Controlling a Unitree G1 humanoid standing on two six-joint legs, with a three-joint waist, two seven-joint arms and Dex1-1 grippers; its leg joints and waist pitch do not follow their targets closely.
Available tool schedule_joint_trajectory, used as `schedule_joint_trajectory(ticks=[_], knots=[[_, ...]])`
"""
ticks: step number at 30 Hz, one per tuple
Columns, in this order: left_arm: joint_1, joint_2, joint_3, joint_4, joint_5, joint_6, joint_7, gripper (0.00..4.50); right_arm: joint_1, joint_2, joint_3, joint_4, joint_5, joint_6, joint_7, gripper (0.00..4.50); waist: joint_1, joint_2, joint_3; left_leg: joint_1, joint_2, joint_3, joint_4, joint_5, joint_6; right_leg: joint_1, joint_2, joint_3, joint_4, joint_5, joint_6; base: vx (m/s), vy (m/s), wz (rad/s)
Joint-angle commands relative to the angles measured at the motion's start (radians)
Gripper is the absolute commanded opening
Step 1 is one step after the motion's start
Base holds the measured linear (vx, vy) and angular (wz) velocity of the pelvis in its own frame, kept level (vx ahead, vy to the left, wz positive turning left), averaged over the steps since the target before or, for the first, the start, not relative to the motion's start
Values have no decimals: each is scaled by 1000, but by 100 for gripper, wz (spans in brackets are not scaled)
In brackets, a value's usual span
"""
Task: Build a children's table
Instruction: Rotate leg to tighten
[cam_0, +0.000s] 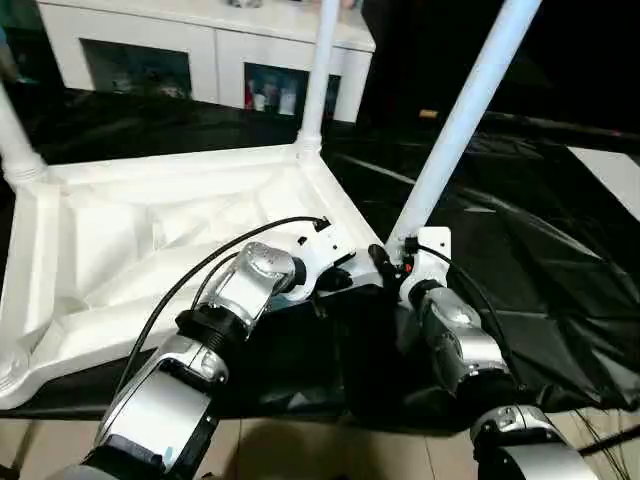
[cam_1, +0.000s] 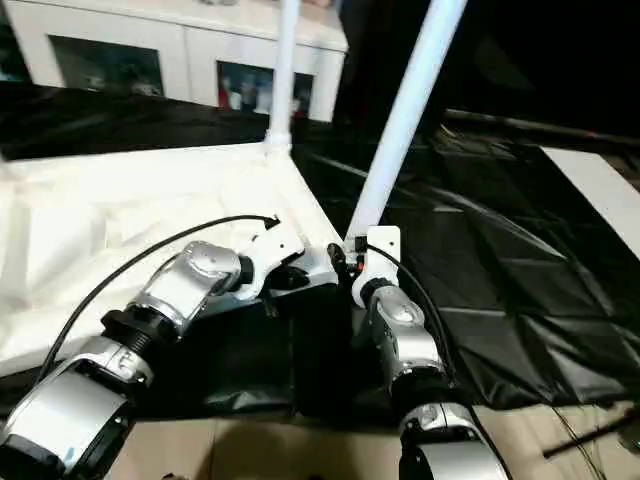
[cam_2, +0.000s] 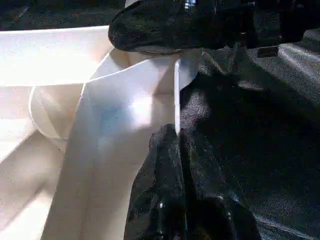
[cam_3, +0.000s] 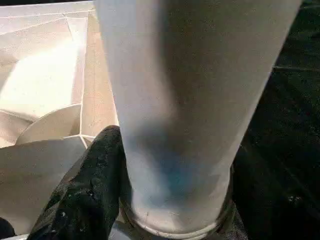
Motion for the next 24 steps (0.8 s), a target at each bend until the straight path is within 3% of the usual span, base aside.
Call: schedule_joint_trajectory(ticks=[1,2,3,4,5,6,7,8,9,10,11,12,14,15,17,21,24], knots=[[1,-19,-38,62,31,-5,-15,0,-13,7,-1,76,-23,6,3,264,-24,25,-25,33,43,-31,-90,-713,-21,12,-62,-21,-103,-682,7,0,0,0],[0,-17,-39,67,33,-9,-17,0,-17,6,-1,83,-24,-1,7,264,-1,50,-24,-50,82,-30,-180,-834,-39,100,-29,9,82,-423,-37,0,0,0],[-1,-14,-42,70,35,-13,-21,0,-20,4,2,88,-25,-8,14,264,21,42,-29,-62,80,-14,-192,-857,-37,98,-17,29,129,-243,-51,0,0,0],[-1,-11,-45,70,35,-14,-28,0,-21,3,6,87,-27,-14,20,264,30,21,-25,19,53,26,-181,-813,-13,6,-18,75,99,-267,-69,39,-112,19],[-1,-8,-47,68,35,-15,-36,0,-19,0,8,82,-25,-16,32,264,32,-23,-29,63,9,1,-38,-575,-2,-66,-110,102,-51,-767,-42,39,-112,19],[-1,-7,-49,66,35,-16,-40,0,-18,-1,8,78,-23,-17,39,264,46,-24,-34,48,-1,10,-7,-427,16,-55,-128,122,-80,-900,-16,64,-112,-8],[-2,-4,-50,64,35,-20,-47,0,-16,-3,9,71,-18,-21,56,264,52,-23,-41,-19,19,-13,-33,-232,28,10,-146,131,-60,-905,-11,62,-29,-32],[-3,-1,-51,61,34,-23,-55,0,-13,-7,9,65,-14,-23,69,264,51,-14,-45,-54,27,-12,-80,-154,-3,22,-87,102,-20,-674,-28,62,-29,-32],[-4,0,-51,60,34,-24,-57,0,-12,-9,10,63,-13,-24,73,264,48,-8,-53,-44,32,-13,-83,-160,-13,16,-72,99,-9,-560,-45,78,-6,-24],[-6,6,-50,56,33,-28,-65,0,-6,-15,10,49,-3,-25,111,299,45,-3,-53,-22,37,-6,-83,-226,-19,-4,-60,105,0,-408,-91,0,0,0],[-6,9,-51,49,32,-29,-75,0,-6,-18,9,45,1,-26,123,320,43,-1,-51,-16,38,-1,-85,-284,-14,-7,-56,110,5,-349,-132,0,0,0],[-6,12,-51,43,31,-27,-81,0,-5,-21,5,39,9,-26,137,320,37,-1,-46,-11,35,3,-84,-356,-12,-15,-51,113,-1,-384,-145,0,0,0],[-8,15,-51,40,30,-30,-90,0,-8,-24,-3,37,17,-31,153,344,35,0,-48,-10,34,3,-84,-387,-12,-13,-54,112,-6,-418,-146,0,0,0],[-8,20,-52,36,30,-36,-100,0,-9,-27,-7,29,22,-31,161,353,38,13,-52,-13,35,1,-85,-363,-11,-8,-57,113,-4,-391,-149,0,0,0],[-6,28,-56,30,34,-43,-110,0,-8,-35,-5,9,24,-32,175,373,33,7,-48,-21,34,5,-88,-344,-3,-5,-51,114,-3,-346,-155,0,0,0],[1,44,-61,17,36,-49,-136,0,12,-58,3,-53,35,-17,232,394,37,13,-45,-16,35,9,-86,-338,6,-7,-54,118,-5,-343,-162,0,0,0],[13,57,-59,-3,31,-51,-154,0,43,-90,20,-110,32,7,286,429,39,1,-44,-23,34,11,-84,-293,27,2,-52,117,-2,-322,-166,0,0,0]])
